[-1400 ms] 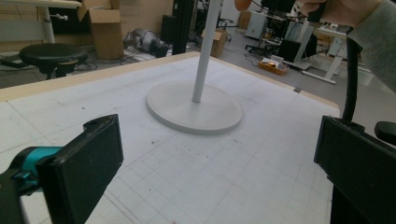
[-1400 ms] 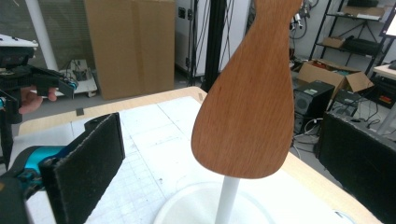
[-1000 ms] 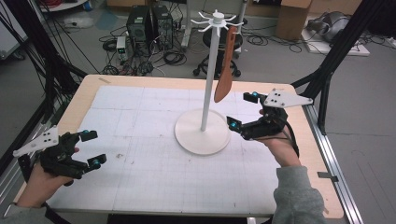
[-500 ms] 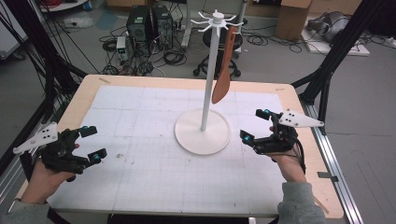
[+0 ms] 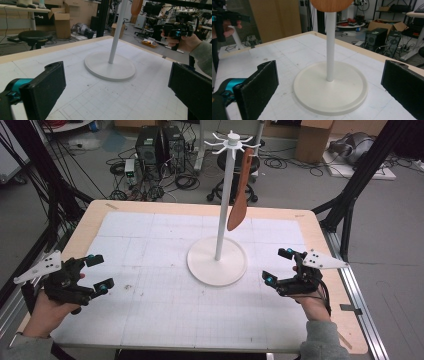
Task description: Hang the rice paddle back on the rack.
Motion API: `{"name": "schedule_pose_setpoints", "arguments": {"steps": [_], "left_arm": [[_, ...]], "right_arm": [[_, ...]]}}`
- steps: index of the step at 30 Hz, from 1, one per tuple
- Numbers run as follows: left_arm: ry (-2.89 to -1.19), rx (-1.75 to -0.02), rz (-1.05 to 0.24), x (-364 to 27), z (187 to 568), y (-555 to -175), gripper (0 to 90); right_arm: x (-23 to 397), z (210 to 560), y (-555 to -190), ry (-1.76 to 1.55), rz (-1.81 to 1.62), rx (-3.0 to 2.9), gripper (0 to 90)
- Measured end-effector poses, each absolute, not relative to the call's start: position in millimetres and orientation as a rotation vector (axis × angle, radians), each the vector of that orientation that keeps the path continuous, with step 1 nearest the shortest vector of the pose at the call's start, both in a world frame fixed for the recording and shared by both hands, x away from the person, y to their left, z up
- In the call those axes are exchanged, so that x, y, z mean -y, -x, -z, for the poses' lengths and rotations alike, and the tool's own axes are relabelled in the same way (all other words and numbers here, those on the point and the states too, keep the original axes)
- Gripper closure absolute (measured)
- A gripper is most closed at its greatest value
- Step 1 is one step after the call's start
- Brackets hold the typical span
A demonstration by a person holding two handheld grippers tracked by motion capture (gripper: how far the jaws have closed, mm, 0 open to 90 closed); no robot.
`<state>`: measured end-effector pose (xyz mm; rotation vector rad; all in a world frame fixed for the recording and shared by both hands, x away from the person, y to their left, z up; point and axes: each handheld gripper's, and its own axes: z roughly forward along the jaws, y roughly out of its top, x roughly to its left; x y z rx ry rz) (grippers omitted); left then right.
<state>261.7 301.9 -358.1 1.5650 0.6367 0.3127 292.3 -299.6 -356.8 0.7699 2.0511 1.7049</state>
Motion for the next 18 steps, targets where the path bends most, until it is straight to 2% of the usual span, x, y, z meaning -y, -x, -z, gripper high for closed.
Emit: {"name": "schedule_pose_setpoints", "arguments": {"steps": [18], "left_arm": [[-1.588, -0.644, -0.337, -302, 361, -263, 1.8]], "right_arm": [[313, 373, -277, -0.823, -1.757, -2.071, 0.0]]}}
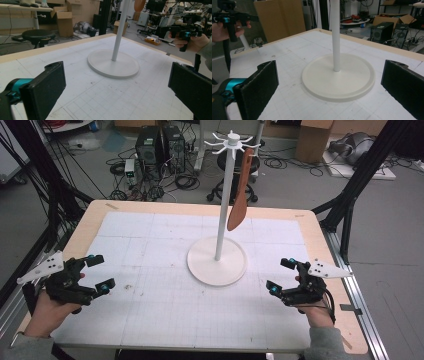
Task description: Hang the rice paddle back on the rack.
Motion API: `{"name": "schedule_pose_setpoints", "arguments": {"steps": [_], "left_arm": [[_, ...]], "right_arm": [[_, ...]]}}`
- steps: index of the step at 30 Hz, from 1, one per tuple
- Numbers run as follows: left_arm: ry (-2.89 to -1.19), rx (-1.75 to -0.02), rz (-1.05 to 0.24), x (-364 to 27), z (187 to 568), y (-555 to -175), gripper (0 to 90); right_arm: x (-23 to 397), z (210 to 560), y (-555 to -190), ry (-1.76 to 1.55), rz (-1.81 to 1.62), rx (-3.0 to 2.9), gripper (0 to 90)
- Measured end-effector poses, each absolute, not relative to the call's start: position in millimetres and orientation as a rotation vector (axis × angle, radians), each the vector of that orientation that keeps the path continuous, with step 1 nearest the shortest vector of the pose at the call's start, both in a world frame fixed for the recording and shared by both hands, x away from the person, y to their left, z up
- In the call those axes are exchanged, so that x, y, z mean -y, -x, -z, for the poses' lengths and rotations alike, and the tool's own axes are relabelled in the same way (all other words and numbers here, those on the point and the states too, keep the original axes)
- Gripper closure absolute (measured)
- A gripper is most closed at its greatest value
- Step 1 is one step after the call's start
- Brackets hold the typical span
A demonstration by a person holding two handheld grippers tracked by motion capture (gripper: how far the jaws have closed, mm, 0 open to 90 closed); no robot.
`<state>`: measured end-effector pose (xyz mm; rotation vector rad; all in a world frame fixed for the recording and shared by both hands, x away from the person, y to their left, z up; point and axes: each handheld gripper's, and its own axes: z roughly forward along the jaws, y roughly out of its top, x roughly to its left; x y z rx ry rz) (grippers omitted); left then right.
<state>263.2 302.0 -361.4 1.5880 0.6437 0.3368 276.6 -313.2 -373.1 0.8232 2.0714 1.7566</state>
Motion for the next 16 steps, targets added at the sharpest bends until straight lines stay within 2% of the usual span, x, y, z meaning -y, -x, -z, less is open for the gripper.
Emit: {"name": "schedule_pose_setpoints", "arguments": {"steps": [16], "left_arm": [[-1.585, -0.648, -0.344, -302, 362, -264, 1.8]], "right_arm": [[324, 378, -270, -0.766, -1.793, -2.085, 0.1]]}}
